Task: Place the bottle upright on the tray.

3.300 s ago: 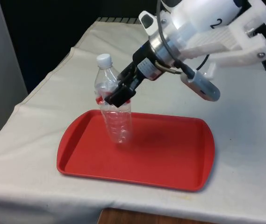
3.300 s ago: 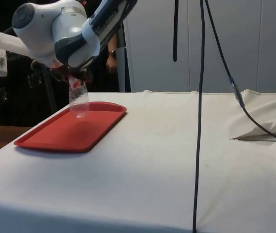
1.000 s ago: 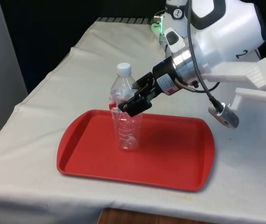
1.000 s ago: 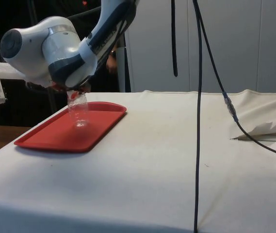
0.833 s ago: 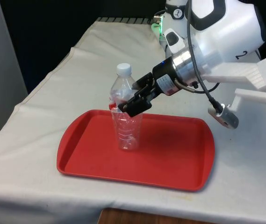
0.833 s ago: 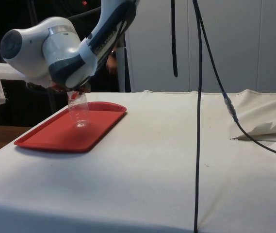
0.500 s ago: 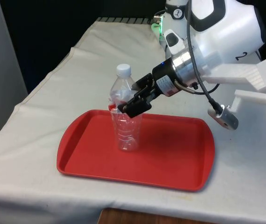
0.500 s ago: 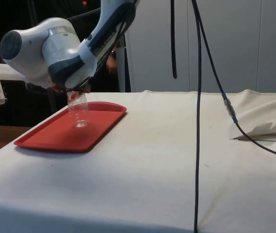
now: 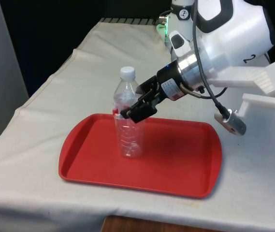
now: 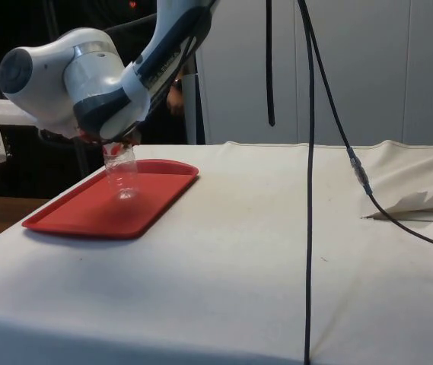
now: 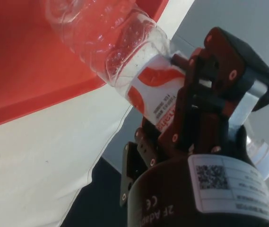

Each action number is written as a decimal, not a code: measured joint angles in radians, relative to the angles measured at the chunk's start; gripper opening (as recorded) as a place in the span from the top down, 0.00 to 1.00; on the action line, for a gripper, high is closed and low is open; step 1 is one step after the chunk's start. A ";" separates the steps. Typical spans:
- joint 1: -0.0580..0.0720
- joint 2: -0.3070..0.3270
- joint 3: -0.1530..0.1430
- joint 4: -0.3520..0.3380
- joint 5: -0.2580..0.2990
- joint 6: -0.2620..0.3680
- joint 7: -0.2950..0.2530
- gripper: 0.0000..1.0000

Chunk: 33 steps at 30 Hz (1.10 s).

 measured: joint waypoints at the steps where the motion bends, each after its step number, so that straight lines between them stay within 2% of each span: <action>1: 0.000 0.000 0.000 0.001 0.000 -0.001 0.000 0.62; 2: 0.000 0.000 0.000 0.001 0.000 -0.001 0.000 0.56; 3: 0.000 -0.001 0.000 0.001 0.000 -0.001 0.000 0.56; 6: 0.000 0.000 0.000 0.002 0.000 -0.001 0.000 0.36; 7: 0.000 0.000 0.000 0.002 0.000 -0.001 0.000 0.23; 10: 0.000 0.000 0.000 0.002 0.000 -0.001 0.000 0.04; 11: 0.000 0.000 0.000 0.002 0.000 -0.001 0.000 0.00; 22: 0.000 0.000 0.000 0.002 0.000 -0.003 0.000 0.00; 33: 0.003 -0.002 0.002 0.027 -0.001 -0.041 -0.001 0.00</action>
